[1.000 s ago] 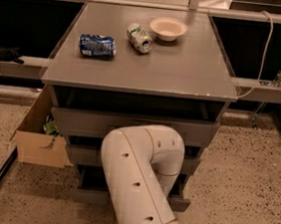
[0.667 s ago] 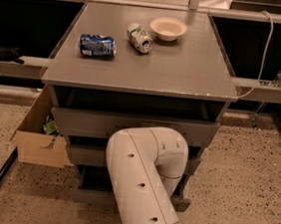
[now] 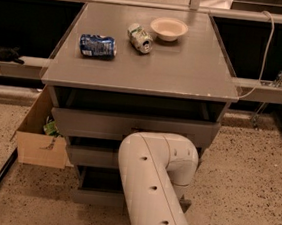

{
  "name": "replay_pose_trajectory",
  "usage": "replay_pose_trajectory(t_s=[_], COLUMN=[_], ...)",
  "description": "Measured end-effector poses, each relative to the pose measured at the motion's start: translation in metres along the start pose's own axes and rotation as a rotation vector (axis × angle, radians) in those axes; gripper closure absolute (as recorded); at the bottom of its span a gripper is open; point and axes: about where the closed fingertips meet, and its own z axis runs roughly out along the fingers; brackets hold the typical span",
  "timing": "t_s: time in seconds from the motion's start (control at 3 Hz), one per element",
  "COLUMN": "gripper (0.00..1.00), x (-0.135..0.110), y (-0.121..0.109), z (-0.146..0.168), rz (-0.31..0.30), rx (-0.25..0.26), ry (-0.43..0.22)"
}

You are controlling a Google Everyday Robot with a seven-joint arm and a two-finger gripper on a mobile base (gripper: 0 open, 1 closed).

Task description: Close bottom drawer

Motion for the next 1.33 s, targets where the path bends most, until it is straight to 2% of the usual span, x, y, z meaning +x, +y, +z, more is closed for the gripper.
replay_pose_trajectory(t_s=[0.33,1.0,1.33], gripper=[1.00,1.00,1.00], x=[-0.009,-0.063,-0.063], y=[0.001,-0.015,-0.015], z=[0.001,0.007,0.007], rz=[-0.019,-0.094,-0.094], rx=[0.012,0.079,0.079], ry=[0.007,0.008,0.008])
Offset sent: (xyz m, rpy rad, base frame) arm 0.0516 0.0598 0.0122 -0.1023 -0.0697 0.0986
